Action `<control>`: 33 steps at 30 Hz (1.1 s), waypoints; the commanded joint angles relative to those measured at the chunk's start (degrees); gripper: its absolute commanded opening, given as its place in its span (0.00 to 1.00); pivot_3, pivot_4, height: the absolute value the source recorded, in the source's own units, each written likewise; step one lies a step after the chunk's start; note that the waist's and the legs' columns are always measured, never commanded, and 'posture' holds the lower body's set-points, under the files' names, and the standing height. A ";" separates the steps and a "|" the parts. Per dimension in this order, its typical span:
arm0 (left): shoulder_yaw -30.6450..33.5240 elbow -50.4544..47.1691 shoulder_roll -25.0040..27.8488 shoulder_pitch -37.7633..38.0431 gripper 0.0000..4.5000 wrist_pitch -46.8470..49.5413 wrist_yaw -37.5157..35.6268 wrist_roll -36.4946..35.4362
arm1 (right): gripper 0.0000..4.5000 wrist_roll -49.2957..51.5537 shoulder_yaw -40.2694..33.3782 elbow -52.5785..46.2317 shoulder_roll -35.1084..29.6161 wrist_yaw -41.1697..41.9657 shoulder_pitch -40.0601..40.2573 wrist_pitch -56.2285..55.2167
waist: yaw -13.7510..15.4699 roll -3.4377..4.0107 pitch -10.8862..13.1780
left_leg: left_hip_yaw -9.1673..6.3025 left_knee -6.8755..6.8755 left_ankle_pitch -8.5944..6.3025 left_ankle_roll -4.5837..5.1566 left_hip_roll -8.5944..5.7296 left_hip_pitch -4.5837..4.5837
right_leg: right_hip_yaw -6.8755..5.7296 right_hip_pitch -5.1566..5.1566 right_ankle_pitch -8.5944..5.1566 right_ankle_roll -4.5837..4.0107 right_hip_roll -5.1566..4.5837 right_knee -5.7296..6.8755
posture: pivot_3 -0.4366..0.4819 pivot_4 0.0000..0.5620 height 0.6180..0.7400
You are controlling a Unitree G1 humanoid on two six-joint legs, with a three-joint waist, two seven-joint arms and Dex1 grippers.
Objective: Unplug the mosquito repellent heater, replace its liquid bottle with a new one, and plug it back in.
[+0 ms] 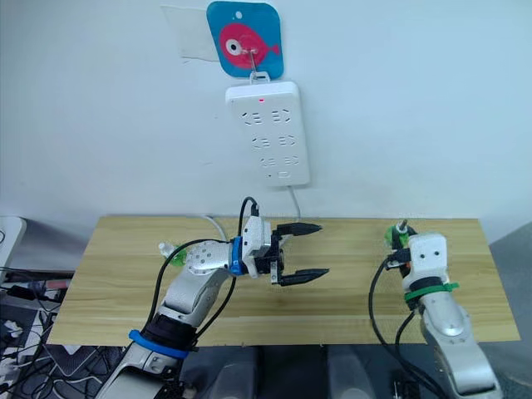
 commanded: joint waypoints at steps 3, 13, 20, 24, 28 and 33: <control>-0.28 -4.88 0.61 0.98 0.99 1.15 0.27 -1.02 | 0.19 -4.92 -0.04 6.35 5.20 0.19 -0.63 -8.63 | 0.08 0.00 0.24 | 0.01 0.01 0.00 0.00 -0.01 0.00 | 0.02 0.00 0.00 0.00 -0.01 0.01 | 0.53 0.60 1.00; 0.00 -2.70 1.10 -0.66 0.99 0.78 1.89 0.41 | 0.19 -9.10 -2.53 19.56 8.75 0.15 -5.90 -15.69 | 0.14 0.04 1.46 | 0.04 0.02 0.01 -0.01 -0.01 0.01 | 0.05 0.00 0.00 0.00 -0.01 0.02 | 0.56 0.68 1.00; -0.62 -1.75 0.51 -0.82 0.99 0.07 1.90 1.00 | 0.19 -9.37 -2.84 27.09 10.51 0.92 -8.42 -17.14 | 0.22 0.02 2.40 | 0.02 -0.01 0.00 -0.01 0.00 0.01 | 0.03 0.00 0.00 0.00 -0.01 0.04 | 0.57 0.70 1.00; -0.26 -1.83 0.42 -1.12 0.99 0.84 2.64 1.23 | 0.19 -8.98 -4.19 31.21 11.25 1.02 -10.00 -18.61 | 0.22 0.10 2.66 | 0.05 0.01 0.00 -0.01 -0.01 0.02 | 0.06 0.00 0.01 0.00 -0.03 0.04 | 0.57 0.71 1.00; -0.19 -1.71 0.44 -1.56 0.99 1.37 3.04 1.10 | 0.19 -9.25 -4.91 33.87 11.05 1.66 -10.75 -19.85 | 0.21 0.10 2.66 | 0.04 0.01 0.01 -0.01 -0.01 0.02 | 0.05 0.00 0.01 0.00 -0.03 0.05 | 0.57 0.71 1.00; -0.45 -1.95 0.24 -1.89 0.99 1.79 3.00 0.79 | 0.19 -10.22 -5.14 34.82 10.62 2.03 -10.99 -20.98 | 0.21 0.10 2.66 | 0.04 0.00 0.01 -0.01 -0.01 0.02 | 0.05 0.00 0.01 0.00 -0.02 0.04 | 0.57 0.71 1.00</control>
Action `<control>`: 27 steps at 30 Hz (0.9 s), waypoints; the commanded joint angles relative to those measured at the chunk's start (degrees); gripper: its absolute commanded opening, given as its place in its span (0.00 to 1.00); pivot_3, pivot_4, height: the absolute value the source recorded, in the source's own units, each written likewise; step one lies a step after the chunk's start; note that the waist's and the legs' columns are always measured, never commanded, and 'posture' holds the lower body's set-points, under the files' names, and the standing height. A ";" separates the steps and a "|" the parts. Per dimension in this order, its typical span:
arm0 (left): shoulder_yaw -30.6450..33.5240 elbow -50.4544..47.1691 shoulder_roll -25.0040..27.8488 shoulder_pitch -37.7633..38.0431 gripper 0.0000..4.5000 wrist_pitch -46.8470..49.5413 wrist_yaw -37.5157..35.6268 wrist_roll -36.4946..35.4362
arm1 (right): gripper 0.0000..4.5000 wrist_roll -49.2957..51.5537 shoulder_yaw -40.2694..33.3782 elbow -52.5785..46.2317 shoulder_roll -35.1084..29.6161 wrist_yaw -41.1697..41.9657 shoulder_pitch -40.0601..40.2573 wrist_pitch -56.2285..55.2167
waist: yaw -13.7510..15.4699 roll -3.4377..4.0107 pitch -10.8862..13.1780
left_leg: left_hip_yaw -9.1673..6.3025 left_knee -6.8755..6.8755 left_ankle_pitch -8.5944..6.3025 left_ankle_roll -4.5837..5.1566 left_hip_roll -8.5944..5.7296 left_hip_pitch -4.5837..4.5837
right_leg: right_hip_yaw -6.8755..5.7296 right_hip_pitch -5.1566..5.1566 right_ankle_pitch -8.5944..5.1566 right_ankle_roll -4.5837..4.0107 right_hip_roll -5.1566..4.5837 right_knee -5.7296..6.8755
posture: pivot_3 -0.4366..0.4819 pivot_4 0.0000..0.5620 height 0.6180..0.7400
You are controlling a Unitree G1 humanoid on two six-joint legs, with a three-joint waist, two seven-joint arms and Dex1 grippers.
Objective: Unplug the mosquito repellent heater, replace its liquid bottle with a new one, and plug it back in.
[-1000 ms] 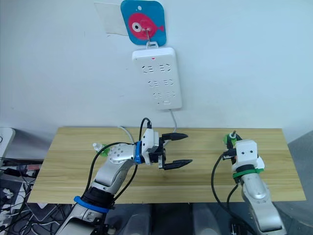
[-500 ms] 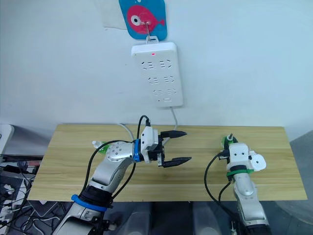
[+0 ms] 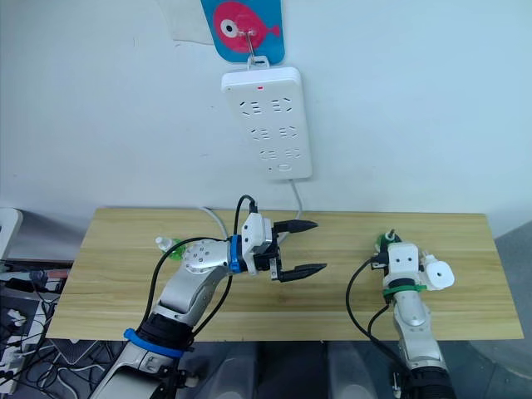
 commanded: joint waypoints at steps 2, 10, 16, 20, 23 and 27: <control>-0.37 -1.07 -0.64 -0.37 0.99 0.00 -0.01 -0.37 | 0.19 -0.30 -0.85 1.19 -0.45 0.78 0.72 -1.27 | 0.00 0.00 0.01 | 0.00 0.00 0.00 0.00 0.00 0.00 | 0.00 0.00 0.00 0.00 0.00 0.00 | 0.57 0.71 1.00; -0.15 -1.10 -0.39 -0.14 1.00 -0.09 -0.30 -0.32 | 0.74 0.86 -1.51 -0.04 -0.87 2.53 2.05 -0.58 | -0.01 0.06 0.23 | 0.01 -0.01 0.00 0.00 0.00 0.00 | 0.01 0.00 0.00 0.00 0.00 -0.01 | 0.57 0.71 1.00; 0.37 -2.53 0.41 1.37 1.00 0.22 0.83 -0.13 | 1.00 3.69 -2.00 -8.99 -1.42 6.44 9.58 3.47 | 0.03 0.08 0.46 | 0.00 -0.07 0.00 -0.02 0.00 -0.01 | 0.01 -0.01 -0.01 0.01 0.00 -0.07 | 0.57 0.70 1.00; 1.87 -5.43 2.41 3.29 1.00 1.93 2.42 -0.67 | 1.00 4.99 -0.62 -21.19 -3.01 10.88 16.84 8.68 | -0.02 0.08 0.80 | 0.01 -0.07 0.00 -0.04 0.01 -0.01 | 0.04 -0.02 -0.06 0.10 -0.01 -0.06 | 0.56 0.70 1.00; 4.83 -10.34 5.24 6.60 1.00 4.85 7.26 0.41 | 1.00 5.90 -0.18 -34.34 -6.93 15.12 24.13 14.42 | -0.13 0.18 1.20 | 0.01 -0.11 0.05 -0.15 0.02 -0.02 | 0.08 -0.06 -0.18 0.30 0.00 -0.06 | 0.56 0.72 1.00; 10.18 -18.82 8.45 11.79 1.00 16.76 14.70 -2.38 | 1.00 11.97 -2.91 -47.93 -11.51 19.42 30.38 24.65 | -0.06 -0.03 1.36 | -0.01 -0.49 0.33 -0.68 0.03 0.03 | 0.08 -0.10 -0.25 0.41 -0.03 -0.10 | 0.59 0.72 1.00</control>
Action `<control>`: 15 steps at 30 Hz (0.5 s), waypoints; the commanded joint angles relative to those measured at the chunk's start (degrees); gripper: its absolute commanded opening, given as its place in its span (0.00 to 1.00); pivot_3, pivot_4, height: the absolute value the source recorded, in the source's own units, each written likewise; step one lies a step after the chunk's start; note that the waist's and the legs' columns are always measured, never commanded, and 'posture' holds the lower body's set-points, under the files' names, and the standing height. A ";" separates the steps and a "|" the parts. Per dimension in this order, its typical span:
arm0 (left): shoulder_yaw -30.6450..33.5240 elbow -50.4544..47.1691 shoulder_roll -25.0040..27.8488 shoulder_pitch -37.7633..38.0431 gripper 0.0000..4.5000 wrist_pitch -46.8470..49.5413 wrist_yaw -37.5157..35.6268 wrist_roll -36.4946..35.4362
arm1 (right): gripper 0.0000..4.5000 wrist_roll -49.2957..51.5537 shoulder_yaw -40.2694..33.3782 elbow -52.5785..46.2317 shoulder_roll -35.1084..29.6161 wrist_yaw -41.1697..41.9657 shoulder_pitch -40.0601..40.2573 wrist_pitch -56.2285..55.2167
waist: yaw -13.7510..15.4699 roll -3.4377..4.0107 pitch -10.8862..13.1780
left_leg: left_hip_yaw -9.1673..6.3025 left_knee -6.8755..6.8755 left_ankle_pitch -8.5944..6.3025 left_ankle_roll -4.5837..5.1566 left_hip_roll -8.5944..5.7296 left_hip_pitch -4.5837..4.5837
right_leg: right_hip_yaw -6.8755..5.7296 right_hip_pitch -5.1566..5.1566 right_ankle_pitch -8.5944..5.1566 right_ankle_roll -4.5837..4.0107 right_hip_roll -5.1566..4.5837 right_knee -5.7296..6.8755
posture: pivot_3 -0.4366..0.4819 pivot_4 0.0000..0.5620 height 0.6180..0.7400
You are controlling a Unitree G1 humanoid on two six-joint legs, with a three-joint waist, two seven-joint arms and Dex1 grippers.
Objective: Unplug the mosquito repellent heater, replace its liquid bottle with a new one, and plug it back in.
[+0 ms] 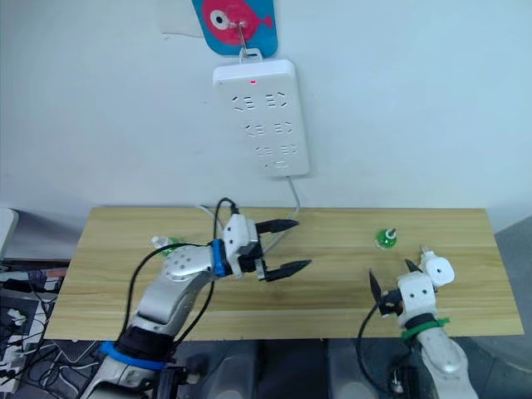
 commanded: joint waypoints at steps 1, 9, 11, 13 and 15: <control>3.82 -8.44 1.96 4.27 1.00 6.94 4.35 -2.60 | 1.00 6.98 -2.44 -10.55 -2.29 4.20 3.04 7.24 | 0.05 -0.19 0.11 | -0.01 -0.19 0.11 -0.21 -0.01 0.03 | -0.01 -0.03 0.00 0.00 -0.02 -0.03 | 0.60 0.71 1.00; 12.88 -16.67 1.55 19.17 1.00 8.16 16.86 0.69 | 1.00 12.56 0.73 -18.91 -8.12 9.42 -6.74 19.16 | 1.00 -0.70 0.38 | -0.08 -0.47 0.35 -0.63 0.01 0.00 | -0.02 -0.18 0.01 0.02 -0.02 -0.07 | 0.68 0.69 1.00; 15.67 -15.98 0.25 23.46 1.00 7.06 19.03 0.17 | 1.00 14.75 2.36 -18.21 -7.68 10.18 -12.10 22.05 | 1.38 -0.77 0.40 | -0.07 -0.48 0.38 -0.69 0.00 0.00 | 0.00 -0.19 0.02 0.03 -0.02 -0.07 | 0.70 0.68 1.00; 18.16 -15.72 -1.78 26.16 1.00 4.94 21.03 -0.77 | 1.00 15.53 4.32 -18.23 -8.29 11.84 -16.08 23.46 | 2.08 -0.80 0.41 | -0.08 -0.48 0.38 -0.68 -0.01 -0.04 | -0.01 -0.22 0.02 0.03 -0.03 -0.07 | 0.71 0.66 1.00; 21.07 -14.31 -4.76 27.92 1.00 3.07 25.75 0.23 | 1.00 15.52 7.38 -18.28 -9.21 14.13 -21.29 24.59 | 3.05 -0.84 0.41 | -0.09 -0.51 0.39 -0.71 -0.01 -0.08 | -0.05 -0.24 0.02 0.03 -0.05 -0.13 | 0.73 0.65 1.00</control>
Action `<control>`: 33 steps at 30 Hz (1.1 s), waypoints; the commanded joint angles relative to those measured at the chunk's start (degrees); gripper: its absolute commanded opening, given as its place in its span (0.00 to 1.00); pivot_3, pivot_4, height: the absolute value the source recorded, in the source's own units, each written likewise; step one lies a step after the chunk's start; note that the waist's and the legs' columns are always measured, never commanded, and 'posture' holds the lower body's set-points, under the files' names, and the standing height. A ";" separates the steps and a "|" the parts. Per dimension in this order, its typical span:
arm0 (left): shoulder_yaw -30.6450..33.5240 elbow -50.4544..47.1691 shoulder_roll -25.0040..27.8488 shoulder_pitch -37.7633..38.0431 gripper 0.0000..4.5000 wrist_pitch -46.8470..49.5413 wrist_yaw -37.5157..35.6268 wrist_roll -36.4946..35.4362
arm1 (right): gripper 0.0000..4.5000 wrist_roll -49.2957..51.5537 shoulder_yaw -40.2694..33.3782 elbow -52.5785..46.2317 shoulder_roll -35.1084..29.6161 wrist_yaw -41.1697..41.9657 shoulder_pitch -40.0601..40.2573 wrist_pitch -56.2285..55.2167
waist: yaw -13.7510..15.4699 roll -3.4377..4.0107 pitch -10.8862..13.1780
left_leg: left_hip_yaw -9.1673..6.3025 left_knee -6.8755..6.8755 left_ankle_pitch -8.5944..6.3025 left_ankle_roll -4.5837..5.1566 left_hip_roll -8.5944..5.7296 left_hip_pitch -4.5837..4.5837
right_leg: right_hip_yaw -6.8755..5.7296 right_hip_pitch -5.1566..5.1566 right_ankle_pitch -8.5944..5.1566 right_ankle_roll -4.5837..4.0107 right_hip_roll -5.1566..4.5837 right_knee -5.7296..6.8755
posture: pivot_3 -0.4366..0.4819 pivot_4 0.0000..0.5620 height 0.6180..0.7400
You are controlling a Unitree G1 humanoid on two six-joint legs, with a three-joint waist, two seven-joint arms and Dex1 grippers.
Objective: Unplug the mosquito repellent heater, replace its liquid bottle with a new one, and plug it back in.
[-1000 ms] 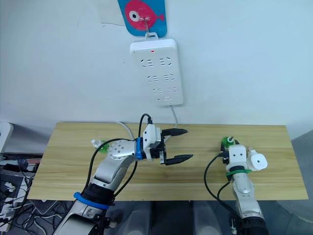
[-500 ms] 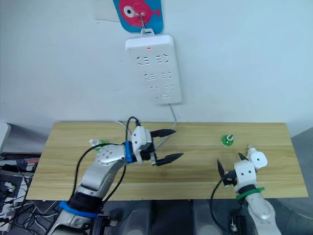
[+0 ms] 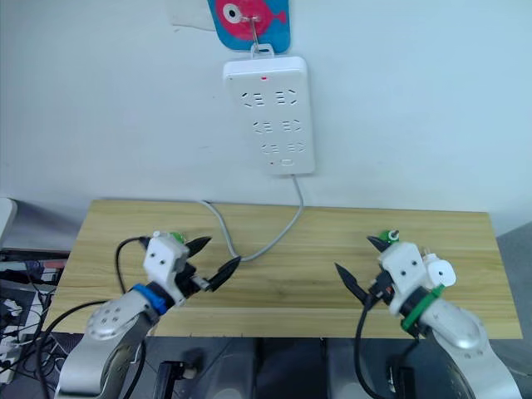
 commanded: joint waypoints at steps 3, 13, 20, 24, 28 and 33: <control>6.63 4.75 -6.80 3.77 1.00 -8.52 9.48 1.90 | 1.00 2.99 7.15 -0.35 0.04 5.20 -11.86 4.39 | 1.11 -0.13 -0.03 | -0.03 0.02 -0.01 0.01 -0.02 -0.03 | -0.02 -0.01 0.01 0.01 -0.02 -0.02 | 0.75 0.62 1.00; 4.04 20.64 -13.17 -5.03 1.00 -17.32 16.01 5.65 | 1.00 3.91 13.77 1.32 1.19 9.12 -21.11 7.38 | 4.23 -0.56 -0.30 | -0.31 0.08 0.06 -0.11 -0.06 -0.21 | -0.34 -0.01 0.21 -0.28 -0.07 -0.13 | 0.77 0.56 1.00; 3.35 26.66 -13.09 -10.49 1.00 -20.15 16.96 5.98 | 1.00 4.39 13.21 2.66 1.52 9.45 -24.64 8.14 | 4.80 -0.65 -0.45 | -0.53 0.06 0.17 -0.29 -0.04 -0.22 | -0.59 -0.01 0.32 -0.47 -0.06 -0.03 | 0.77 0.53 1.00; 3.99 30.72 -12.40 -13.18 1.00 -22.80 18.48 6.84 | 1.00 5.00 12.05 2.84 1.78 8.83 -25.29 8.90 | 5.20 -0.70 -0.57 | -0.69 0.05 0.18 -0.31 -0.05 -0.26 | -0.72 -0.01 0.33 -0.48 -0.06 0.01 | 0.76 0.50 1.00; 3.44 35.78 -11.54 -16.57 1.00 -24.88 18.71 7.76 | 1.00 4.91 11.13 2.52 1.89 8.15 -24.58 9.49 | 5.67 -0.65 -1.04 | -0.83 0.08 0.19 -0.33 -0.05 -0.34 | -0.88 -0.02 0.35 -0.52 -0.06 0.01 | 0.75 0.49 1.00; 2.63 43.83 -10.51 -21.48 1.00 -26.86 16.04 7.52 | 1.00 6.48 9.24 1.17 3.23 5.95 -23.85 11.97 | 5.91 -0.66 -1.64 | -1.02 0.07 0.21 -0.36 -0.05 -0.41 | -1.13 -0.01 0.35 -0.54 -0.06 0.01 | 0.74 0.48 1.00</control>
